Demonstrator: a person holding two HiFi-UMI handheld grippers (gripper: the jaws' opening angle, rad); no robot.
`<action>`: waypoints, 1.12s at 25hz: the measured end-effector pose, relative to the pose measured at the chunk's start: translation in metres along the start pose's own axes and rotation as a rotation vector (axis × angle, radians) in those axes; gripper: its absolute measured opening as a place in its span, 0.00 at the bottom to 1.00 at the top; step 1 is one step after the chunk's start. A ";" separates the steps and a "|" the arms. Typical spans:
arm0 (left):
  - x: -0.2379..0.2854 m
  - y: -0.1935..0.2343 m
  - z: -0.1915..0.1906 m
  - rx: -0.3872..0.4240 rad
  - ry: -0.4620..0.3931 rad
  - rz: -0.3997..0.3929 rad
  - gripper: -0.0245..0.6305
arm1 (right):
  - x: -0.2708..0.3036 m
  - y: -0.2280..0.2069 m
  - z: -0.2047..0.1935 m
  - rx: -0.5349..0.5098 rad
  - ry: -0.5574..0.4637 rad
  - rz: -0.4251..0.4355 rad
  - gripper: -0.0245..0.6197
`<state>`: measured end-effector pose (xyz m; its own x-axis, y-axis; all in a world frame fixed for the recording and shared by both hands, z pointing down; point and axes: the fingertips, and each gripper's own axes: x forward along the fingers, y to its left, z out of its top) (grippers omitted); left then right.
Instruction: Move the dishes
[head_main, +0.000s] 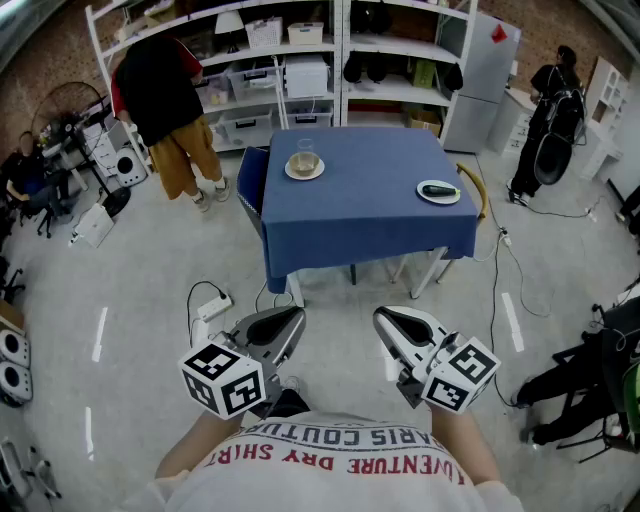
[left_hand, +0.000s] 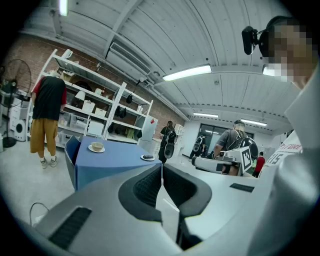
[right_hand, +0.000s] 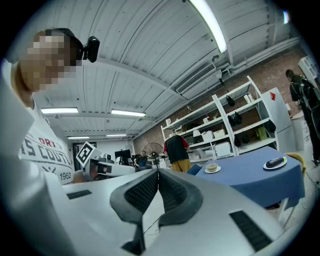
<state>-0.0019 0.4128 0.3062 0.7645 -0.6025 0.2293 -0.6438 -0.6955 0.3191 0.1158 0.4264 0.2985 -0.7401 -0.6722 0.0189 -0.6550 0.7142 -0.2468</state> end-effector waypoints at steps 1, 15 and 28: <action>0.000 -0.002 0.002 0.003 -0.002 -0.004 0.09 | -0.001 0.000 0.002 -0.004 -0.001 -0.002 0.08; 0.011 -0.011 0.000 0.032 0.023 -0.019 0.09 | -0.009 -0.018 -0.008 0.042 0.019 -0.068 0.08; 0.042 0.055 0.019 -0.011 0.027 -0.009 0.09 | 0.049 -0.071 -0.003 0.071 0.043 -0.091 0.08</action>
<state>-0.0052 0.3419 0.3160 0.7707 -0.5857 0.2509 -0.6369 -0.6962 0.3311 0.1255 0.3433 0.3204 -0.6848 -0.7236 0.0858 -0.7086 0.6338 -0.3102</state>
